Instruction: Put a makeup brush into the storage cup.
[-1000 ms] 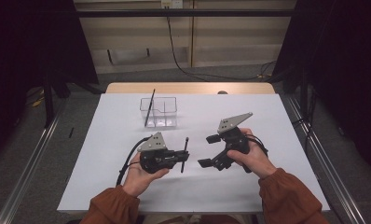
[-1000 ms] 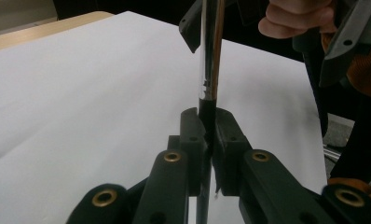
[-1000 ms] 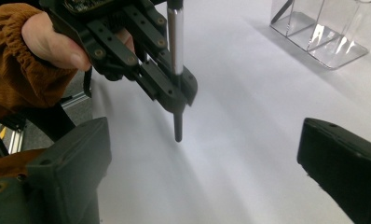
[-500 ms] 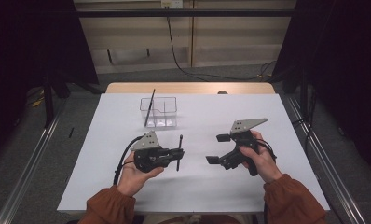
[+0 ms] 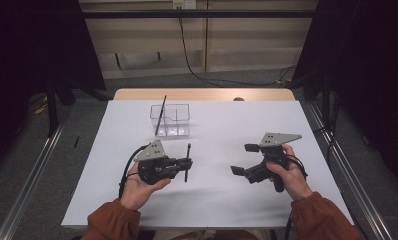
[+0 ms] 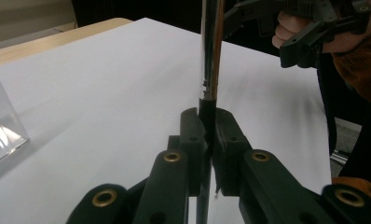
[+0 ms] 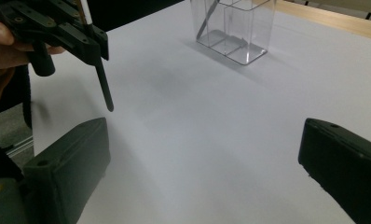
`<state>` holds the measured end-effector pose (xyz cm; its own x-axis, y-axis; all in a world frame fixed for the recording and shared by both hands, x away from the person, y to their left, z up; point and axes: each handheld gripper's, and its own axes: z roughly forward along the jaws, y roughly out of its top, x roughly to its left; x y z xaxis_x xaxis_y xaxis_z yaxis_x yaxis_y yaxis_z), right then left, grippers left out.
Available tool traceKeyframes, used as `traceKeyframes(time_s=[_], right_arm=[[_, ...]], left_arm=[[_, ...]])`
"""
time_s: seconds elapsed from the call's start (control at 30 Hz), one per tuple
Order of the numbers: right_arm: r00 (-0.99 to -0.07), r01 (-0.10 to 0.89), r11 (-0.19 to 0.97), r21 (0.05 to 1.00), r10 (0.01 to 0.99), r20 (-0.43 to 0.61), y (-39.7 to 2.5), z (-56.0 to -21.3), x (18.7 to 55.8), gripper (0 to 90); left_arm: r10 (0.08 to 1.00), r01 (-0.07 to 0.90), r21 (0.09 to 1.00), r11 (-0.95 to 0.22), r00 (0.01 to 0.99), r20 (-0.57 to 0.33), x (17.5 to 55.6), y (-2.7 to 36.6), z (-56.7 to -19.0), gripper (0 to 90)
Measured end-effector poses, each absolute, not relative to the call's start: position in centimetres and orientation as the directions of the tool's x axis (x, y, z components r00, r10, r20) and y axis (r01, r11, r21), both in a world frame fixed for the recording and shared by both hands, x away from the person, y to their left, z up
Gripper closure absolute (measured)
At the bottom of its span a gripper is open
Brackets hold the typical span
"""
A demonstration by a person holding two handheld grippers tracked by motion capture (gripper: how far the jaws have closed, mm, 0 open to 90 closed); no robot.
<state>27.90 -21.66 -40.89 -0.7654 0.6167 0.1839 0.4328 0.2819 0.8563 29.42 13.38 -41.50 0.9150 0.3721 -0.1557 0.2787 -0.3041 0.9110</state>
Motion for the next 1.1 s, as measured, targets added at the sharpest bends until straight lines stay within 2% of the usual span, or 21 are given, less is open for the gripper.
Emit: traceKeyframes(time_s=[0.63,0.93,1.1], right_arm=[[-0.702,0.436,0.235,0.869,0.693,0.165,-24.0,-42.1,25.9,3.2],[-0.665,0.411,0.19,0.892,0.732,0.151,-25.0,-42.6,24.8,2.5],[-0.645,0.399,0.162,0.902,0.749,0.15,-26.0,-43.0,24.4,1.9]], left_arm=[[0.413,0.28,0.912,-0.3,0.9,-0.141,29.5,15.1,-41.0,83.9],[0.426,0.303,0.915,-0.267,0.889,-0.171,29.8,16.1,-40.8,83.9],[0.442,0.295,0.919,-0.262,0.883,-0.157,29.9,16.9,-40.3,83.9]])
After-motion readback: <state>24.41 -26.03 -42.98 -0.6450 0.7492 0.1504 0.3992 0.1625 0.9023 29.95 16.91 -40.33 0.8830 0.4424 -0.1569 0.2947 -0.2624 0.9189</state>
